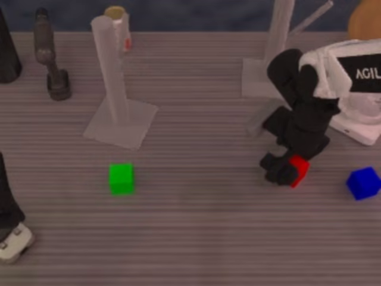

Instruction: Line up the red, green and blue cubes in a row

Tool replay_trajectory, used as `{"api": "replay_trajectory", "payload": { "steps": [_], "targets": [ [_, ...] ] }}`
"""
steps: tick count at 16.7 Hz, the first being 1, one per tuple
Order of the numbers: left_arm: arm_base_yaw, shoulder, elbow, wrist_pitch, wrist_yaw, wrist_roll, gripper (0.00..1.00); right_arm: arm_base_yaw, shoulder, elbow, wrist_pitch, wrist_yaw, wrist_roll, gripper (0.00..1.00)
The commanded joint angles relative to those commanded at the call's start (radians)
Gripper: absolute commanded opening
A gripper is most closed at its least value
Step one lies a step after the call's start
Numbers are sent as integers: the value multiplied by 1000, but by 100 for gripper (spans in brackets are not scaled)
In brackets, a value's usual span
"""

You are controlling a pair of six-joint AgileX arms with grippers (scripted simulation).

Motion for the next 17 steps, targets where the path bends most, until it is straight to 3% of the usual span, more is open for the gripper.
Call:
{"api": "replay_trajectory", "payload": {
  "steps": [2,11,17],
  "targets": [
    [0,0,0,0,0,0,100,0,0,0,0,0,0,0],
    [0,0,0,0,0,0,100,0,-41,11,-24,-13,10,0],
    [0,0,0,0,0,0,100,6,-115,110,-208,-14,9,0]
  ]
}}
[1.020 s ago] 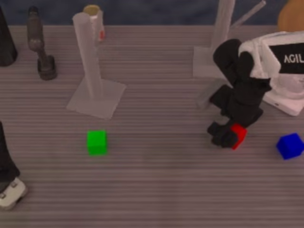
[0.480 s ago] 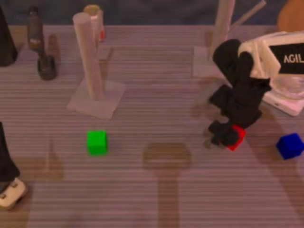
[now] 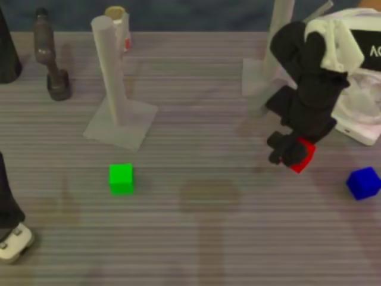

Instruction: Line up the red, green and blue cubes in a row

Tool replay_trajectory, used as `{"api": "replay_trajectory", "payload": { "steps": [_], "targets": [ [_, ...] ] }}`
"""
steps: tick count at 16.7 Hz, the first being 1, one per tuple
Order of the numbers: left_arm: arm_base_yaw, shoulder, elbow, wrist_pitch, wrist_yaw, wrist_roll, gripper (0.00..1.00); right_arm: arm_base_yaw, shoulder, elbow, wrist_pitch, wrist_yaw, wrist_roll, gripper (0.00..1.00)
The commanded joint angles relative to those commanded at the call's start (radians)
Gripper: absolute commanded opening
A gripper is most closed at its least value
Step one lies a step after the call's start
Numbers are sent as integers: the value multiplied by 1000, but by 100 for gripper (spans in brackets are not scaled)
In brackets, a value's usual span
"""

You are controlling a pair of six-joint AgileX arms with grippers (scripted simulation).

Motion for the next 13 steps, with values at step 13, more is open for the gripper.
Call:
{"api": "replay_trajectory", "payload": {
  "steps": [13],
  "targets": [
    [0,0,0,0,0,0,100,192,116,262,-168,1,-70,0]
  ]
}}
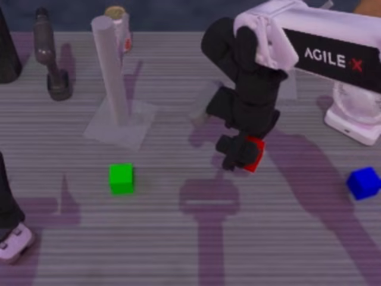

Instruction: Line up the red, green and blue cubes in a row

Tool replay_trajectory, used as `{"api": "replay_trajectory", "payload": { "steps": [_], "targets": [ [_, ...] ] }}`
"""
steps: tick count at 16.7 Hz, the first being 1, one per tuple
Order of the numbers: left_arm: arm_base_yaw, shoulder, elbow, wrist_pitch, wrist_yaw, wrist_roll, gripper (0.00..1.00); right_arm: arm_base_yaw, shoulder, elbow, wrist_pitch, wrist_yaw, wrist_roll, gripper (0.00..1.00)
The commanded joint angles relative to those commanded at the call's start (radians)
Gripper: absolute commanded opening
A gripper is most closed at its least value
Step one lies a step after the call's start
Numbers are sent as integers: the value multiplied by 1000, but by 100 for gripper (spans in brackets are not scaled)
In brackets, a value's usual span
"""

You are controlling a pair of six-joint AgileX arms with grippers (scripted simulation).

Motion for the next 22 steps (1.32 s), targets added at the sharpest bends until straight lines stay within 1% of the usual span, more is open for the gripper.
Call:
{"api": "replay_trajectory", "payload": {
  "steps": [5,8,10,15,22],
  "targets": [
    [0,0,0,0,0,0,100,247,156,335,-151,0,-83,0],
    [0,0,0,0,0,0,100,343,206,437,-204,2,-115,0],
    [0,0,0,0,0,0,100,358,213,453,-212,3,-121,0],
    [0,0,0,0,0,0,100,357,210,435,-193,2,-119,0],
    [0,0,0,0,0,0,100,358,234,231,33,2,-120,0]
  ]
}}
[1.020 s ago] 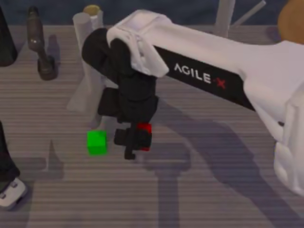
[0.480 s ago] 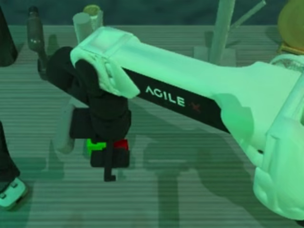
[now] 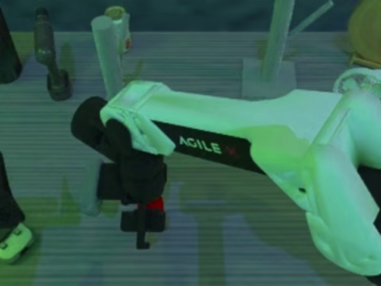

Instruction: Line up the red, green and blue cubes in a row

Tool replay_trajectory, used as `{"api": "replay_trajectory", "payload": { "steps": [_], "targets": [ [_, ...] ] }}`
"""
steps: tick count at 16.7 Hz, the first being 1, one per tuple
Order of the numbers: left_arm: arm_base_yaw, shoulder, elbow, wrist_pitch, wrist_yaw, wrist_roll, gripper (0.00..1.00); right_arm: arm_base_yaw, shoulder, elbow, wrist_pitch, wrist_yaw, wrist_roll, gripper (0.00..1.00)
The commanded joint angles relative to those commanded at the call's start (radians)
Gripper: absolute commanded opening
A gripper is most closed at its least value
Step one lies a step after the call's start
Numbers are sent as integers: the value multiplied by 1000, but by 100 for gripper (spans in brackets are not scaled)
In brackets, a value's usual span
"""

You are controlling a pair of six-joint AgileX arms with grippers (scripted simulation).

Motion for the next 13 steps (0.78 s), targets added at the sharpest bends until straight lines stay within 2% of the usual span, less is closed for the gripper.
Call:
{"api": "replay_trajectory", "payload": {
  "steps": [5,13],
  "targets": [
    [0,0,0,0,0,0,100,1,2,-13,13,0,-1,0],
    [0,0,0,0,0,0,100,1,2,-13,13,0,-1,60]
  ]
}}
